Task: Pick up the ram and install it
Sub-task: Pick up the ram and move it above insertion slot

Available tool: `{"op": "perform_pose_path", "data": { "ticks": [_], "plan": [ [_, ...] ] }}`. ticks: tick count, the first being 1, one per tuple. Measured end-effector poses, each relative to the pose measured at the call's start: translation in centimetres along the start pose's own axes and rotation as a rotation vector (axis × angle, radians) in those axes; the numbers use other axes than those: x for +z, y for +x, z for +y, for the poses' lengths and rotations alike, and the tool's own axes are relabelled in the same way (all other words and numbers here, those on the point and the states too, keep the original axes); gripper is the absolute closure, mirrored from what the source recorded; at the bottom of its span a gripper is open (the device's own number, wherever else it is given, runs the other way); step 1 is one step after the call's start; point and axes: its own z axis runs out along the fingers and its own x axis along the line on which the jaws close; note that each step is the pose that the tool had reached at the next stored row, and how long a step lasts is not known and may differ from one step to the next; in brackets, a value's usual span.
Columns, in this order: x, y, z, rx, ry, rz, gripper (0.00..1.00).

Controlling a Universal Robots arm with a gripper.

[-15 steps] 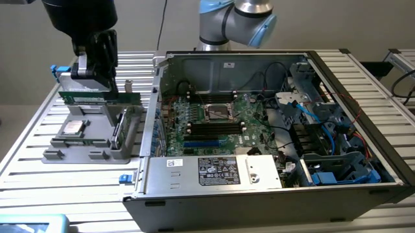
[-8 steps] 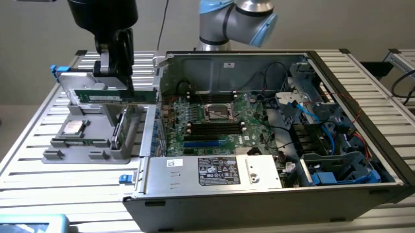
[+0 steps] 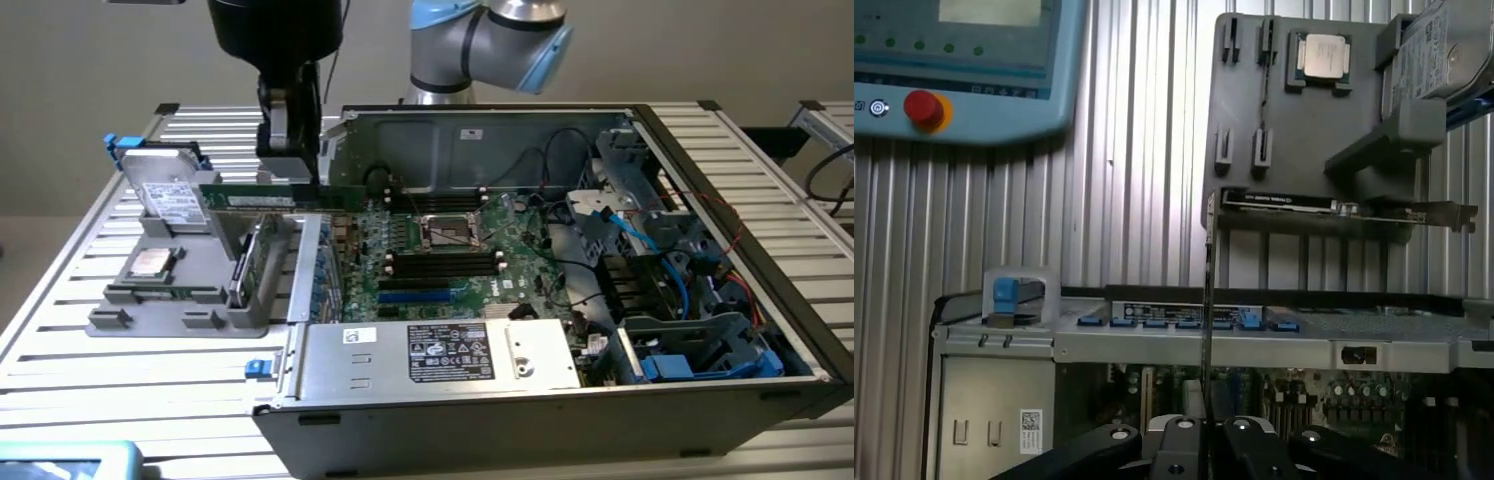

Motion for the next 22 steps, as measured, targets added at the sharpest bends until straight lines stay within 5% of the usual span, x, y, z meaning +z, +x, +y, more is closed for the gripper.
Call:
{"op": "perform_pose_path", "data": {
  "ticks": [22],
  "plan": [
    [-0.29,-0.4,-10.02,-0.002,0.0,0.0004,0.87]
  ]
}}
